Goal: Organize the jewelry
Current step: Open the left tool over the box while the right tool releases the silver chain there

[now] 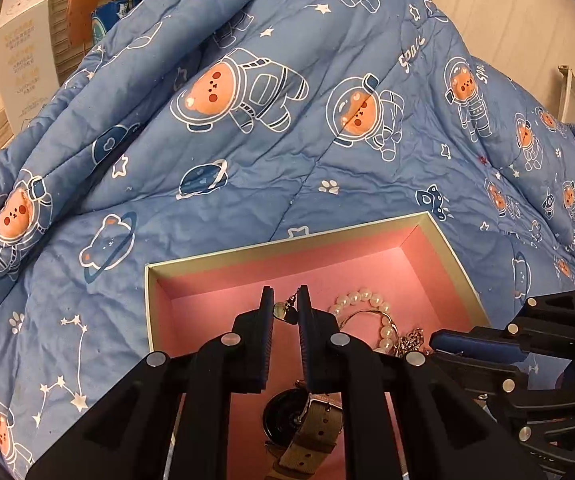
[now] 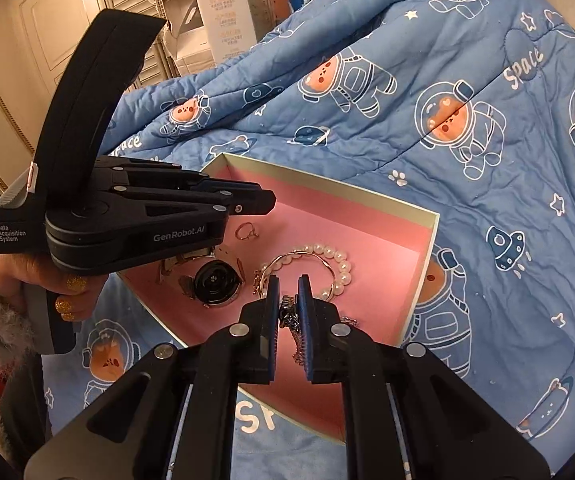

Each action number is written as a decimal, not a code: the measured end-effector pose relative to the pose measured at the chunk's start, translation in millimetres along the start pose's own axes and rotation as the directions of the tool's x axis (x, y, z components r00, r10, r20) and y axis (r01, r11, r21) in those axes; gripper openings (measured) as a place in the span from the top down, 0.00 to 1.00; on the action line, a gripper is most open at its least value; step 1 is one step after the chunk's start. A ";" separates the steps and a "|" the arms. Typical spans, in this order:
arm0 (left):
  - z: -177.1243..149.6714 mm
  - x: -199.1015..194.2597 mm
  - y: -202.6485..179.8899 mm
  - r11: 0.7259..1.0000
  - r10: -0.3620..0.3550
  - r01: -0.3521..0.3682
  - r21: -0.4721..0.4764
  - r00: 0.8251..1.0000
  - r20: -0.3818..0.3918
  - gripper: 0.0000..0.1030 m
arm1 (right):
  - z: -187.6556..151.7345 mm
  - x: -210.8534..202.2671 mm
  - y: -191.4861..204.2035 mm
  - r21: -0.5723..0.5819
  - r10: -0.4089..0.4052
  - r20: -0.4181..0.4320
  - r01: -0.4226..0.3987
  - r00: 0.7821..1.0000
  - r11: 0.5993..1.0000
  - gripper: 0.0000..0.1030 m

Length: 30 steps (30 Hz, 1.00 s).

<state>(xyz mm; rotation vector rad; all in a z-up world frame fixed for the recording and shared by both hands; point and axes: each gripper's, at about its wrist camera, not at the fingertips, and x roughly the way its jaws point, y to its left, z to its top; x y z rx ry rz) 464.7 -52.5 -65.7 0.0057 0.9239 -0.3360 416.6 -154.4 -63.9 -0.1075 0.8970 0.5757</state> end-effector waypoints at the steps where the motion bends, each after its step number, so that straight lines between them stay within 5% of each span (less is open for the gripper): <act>1: -0.5 1.4 -0.9 1.000 0.000 0.000 0.008 1.000 -0.005 0.89 | -0.3 2.9 0.3 -0.003 0.002 -0.006 -0.002 1.000 1.000 0.90; 9: -1.9 6.4 -4.9 1.000 0.001 0.000 0.031 1.000 -0.011 0.88 | -2.9 16.7 2.2 -0.024 -0.001 -0.025 0.000 1.000 1.000 0.90; 15: -3.3 2.6 -3.7 1.000 0.002 -0.002 0.024 1.000 0.010 0.59 | -5.1 23.0 1.1 -0.035 -0.014 -0.029 0.013 0.999 0.999 0.88; 16: -3.4 0.7 -3.3 1.000 0.000 -0.001 0.023 1.000 0.018 0.55 | -5.5 23.1 1.3 -0.037 -0.011 -0.026 0.010 1.000 0.999 0.86; 17: -3.5 -1.0 -3.2 1.000 -0.002 0.002 0.023 1.000 0.024 0.53 | -6.1 22.4 1.6 -0.038 -0.009 -0.021 0.008 1.000 0.999 0.75; 18: -3.6 -2.7 -3.1 1.000 -0.002 0.002 0.024 1.000 0.028 0.52 | -6.6 20.9 2.1 -0.039 -0.007 -0.012 0.007 1.000 0.999 0.53; 20: -4.0 -6.0 -3.3 1.000 0.000 -0.001 0.028 0.999 0.037 0.49 | -8.0 15.3 2.8 -0.035 -0.012 0.029 0.013 1.000 0.999 0.38; 30: -13.3 -28.8 -2.6 1.000 0.007 -0.009 0.018 0.995 0.098 0.35 | -16.3 -2.9 7.5 -0.056 -0.039 0.083 0.043 0.996 0.998 0.34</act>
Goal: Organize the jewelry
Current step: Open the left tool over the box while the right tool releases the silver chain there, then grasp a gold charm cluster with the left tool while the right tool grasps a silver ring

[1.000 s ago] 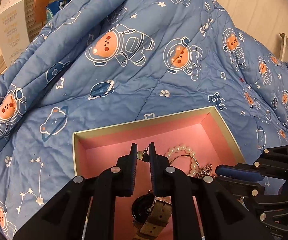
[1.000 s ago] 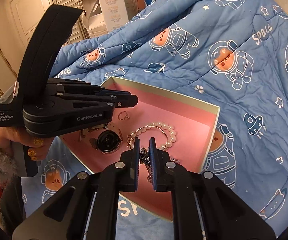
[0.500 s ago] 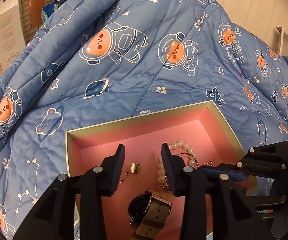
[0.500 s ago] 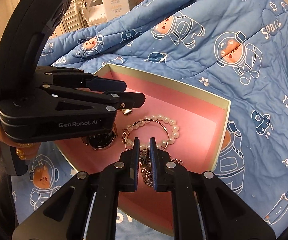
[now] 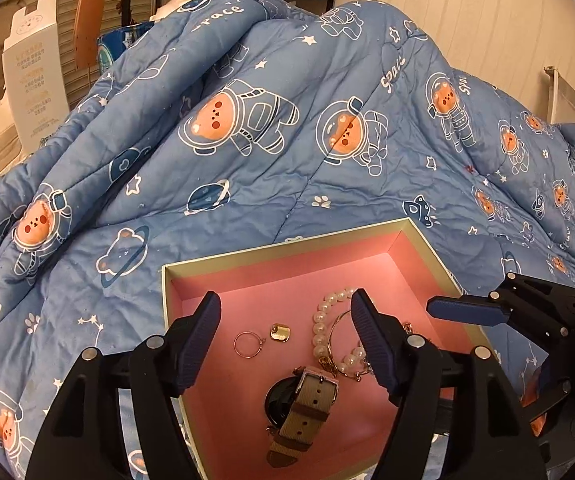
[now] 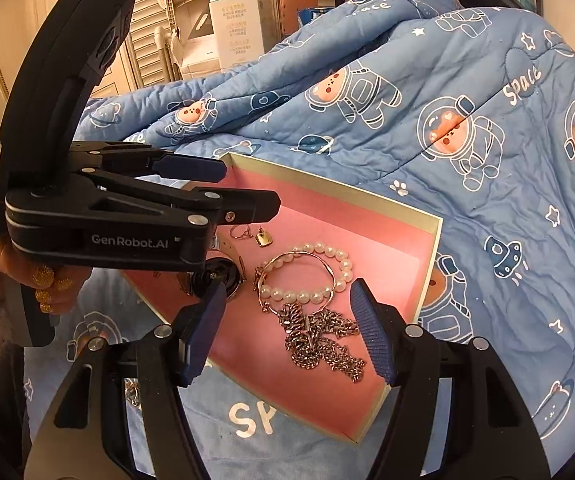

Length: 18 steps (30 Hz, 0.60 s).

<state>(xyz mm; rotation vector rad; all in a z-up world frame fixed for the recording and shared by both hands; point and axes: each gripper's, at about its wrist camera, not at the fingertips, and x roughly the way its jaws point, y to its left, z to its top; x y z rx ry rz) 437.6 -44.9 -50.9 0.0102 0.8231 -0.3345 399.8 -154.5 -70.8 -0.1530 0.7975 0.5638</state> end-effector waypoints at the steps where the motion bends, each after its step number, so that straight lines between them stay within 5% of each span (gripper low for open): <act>1: -1.5 -2.0 0.1 1.000 0.000 0.000 -0.005 1.000 0.003 0.34 | -1.5 -2.7 1.6 -0.007 -0.008 0.006 0.008 1.000 1.000 0.32; 11: -31.8 -43.5 -4.0 1.000 0.005 -0.003 -0.019 0.998 0.068 0.20 | -34.8 -46.7 25.5 -0.040 0.009 0.054 -0.007 0.999 0.999 0.31; 18: -80.0 -79.8 -8.1 0.999 0.020 -0.017 -0.028 0.995 0.097 0.16 | -80.0 -70.2 38.9 -0.018 0.047 0.000 -0.047 0.999 0.999 0.31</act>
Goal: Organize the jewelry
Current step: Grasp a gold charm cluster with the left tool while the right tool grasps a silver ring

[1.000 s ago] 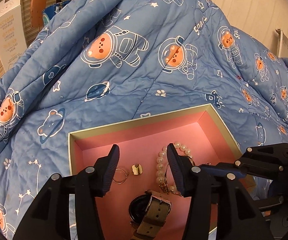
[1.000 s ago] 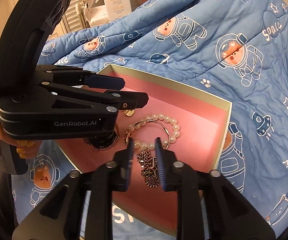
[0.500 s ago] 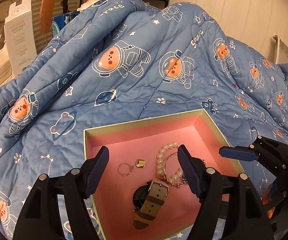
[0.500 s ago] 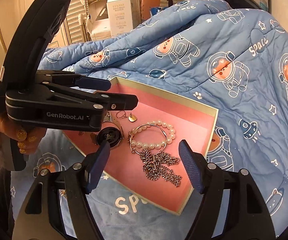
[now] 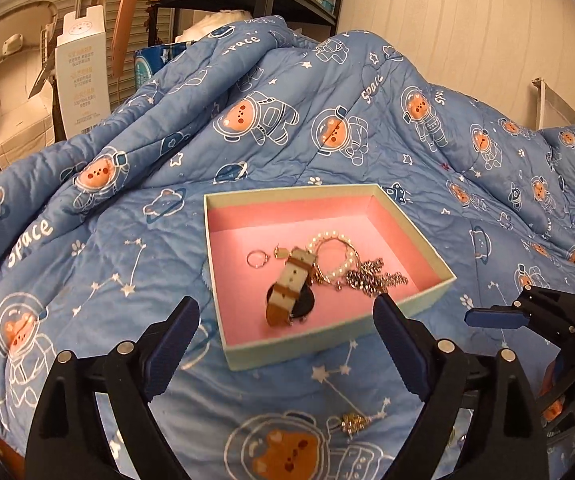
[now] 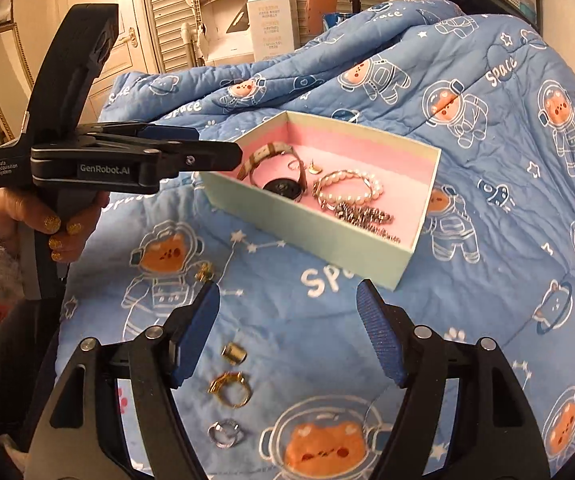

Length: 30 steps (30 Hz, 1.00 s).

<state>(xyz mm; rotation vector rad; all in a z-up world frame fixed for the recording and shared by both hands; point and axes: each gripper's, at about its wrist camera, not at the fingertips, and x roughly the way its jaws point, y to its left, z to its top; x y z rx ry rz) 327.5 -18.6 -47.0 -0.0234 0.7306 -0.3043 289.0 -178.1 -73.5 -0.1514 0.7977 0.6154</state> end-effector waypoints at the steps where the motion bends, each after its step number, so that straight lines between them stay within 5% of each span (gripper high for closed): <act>1: -7.3 -4.9 -1.3 1.000 0.005 -0.005 -0.001 1.000 0.002 0.16 | -6.7 -3.2 2.9 0.005 0.009 -0.007 -0.009 1.000 1.000 0.31; 7: -48.3 -22.9 -9.0 1.000 0.019 -0.019 -0.006 1.000 -0.014 0.16 | -42.8 -12.5 25.0 0.004 0.025 -0.050 -0.025 0.998 1.000 0.31; 16: -89.1 -30.4 -29.9 1.000 0.028 -0.027 0.011 0.999 -0.044 0.17 | -73.7 -7.4 38.8 0.051 0.014 -0.096 -0.009 0.995 0.999 0.54; 21: -95.7 -25.2 -37.1 1.000 0.026 -0.025 0.019 0.998 -0.055 0.27 | -78.3 -6.7 34.9 0.094 0.004 -0.097 0.005 0.995 0.996 0.72; 30: -100.8 -17.6 -40.0 0.998 0.067 -0.065 0.021 0.996 -0.064 0.42 | -81.6 -9.2 30.3 0.137 -0.005 -0.091 0.017 0.996 0.990 0.80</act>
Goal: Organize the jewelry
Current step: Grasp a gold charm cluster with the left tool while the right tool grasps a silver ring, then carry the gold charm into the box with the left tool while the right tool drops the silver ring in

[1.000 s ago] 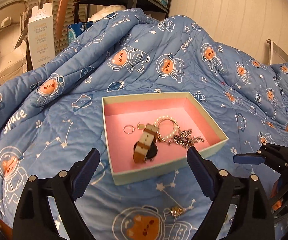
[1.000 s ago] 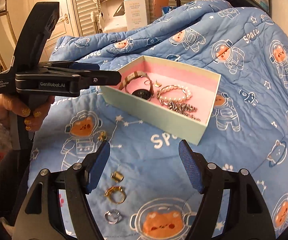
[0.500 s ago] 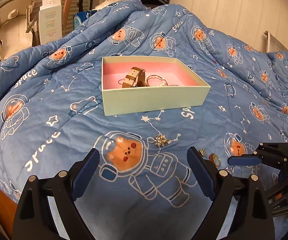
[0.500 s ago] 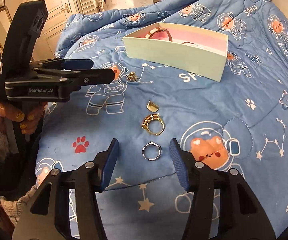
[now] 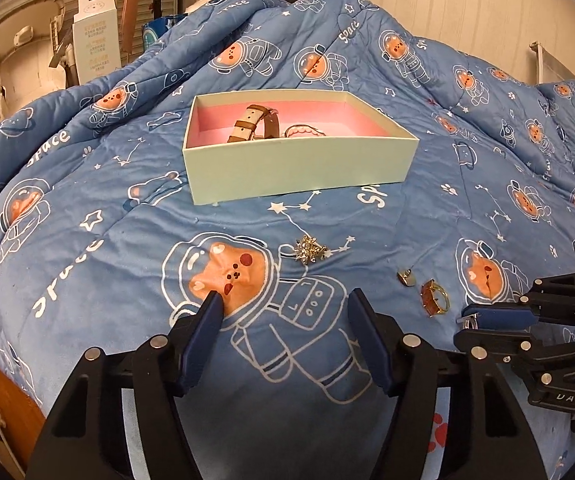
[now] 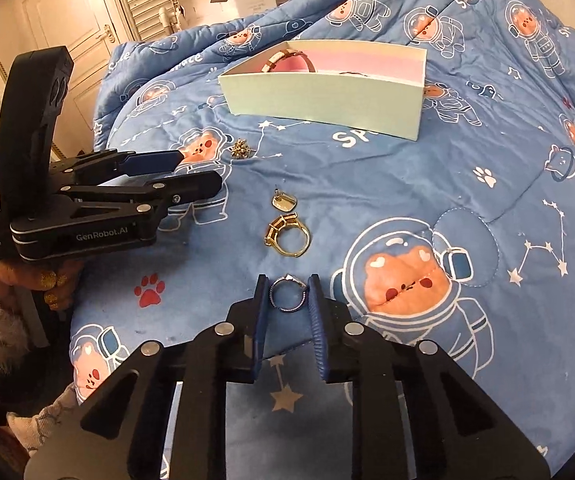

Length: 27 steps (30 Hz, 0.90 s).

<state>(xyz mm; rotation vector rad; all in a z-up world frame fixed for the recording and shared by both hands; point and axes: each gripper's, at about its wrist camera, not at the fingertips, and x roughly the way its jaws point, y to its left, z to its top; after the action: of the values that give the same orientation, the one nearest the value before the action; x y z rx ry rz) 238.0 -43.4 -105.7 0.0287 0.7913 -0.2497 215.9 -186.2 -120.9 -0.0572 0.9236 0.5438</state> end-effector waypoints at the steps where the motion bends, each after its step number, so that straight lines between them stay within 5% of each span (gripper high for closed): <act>1: 1.5 0.6 1.0 1.000 -0.001 0.001 -0.003 1.000 0.000 0.45 | -1.1 -0.8 -0.2 0.004 0.000 0.000 0.000 1.000 1.000 0.80; 9: 21.8 22.3 -10.5 0.998 -0.004 0.007 0.064 0.999 -0.054 0.62 | -6.0 -5.0 -2.4 0.029 -0.002 0.003 0.002 1.000 1.000 0.80; 13: 28.1 32.1 -18.1 0.996 -0.020 0.027 0.085 0.997 -0.078 0.79 | -5.0 -4.6 -2.9 0.035 -0.002 0.002 0.002 1.000 0.999 0.80; 27: 19.5 -2.3 -11.8 0.994 -0.113 0.113 0.008 0.994 -0.014 0.81 | 1.2 -12.8 -3.3 0.037 0.017 0.014 -0.017 1.000 0.999 0.80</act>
<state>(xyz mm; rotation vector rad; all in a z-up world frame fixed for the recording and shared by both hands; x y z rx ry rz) 247.3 -56.7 -89.5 -0.0060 0.8064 -0.3605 212.2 -194.1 -110.9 -0.0126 0.9214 0.5423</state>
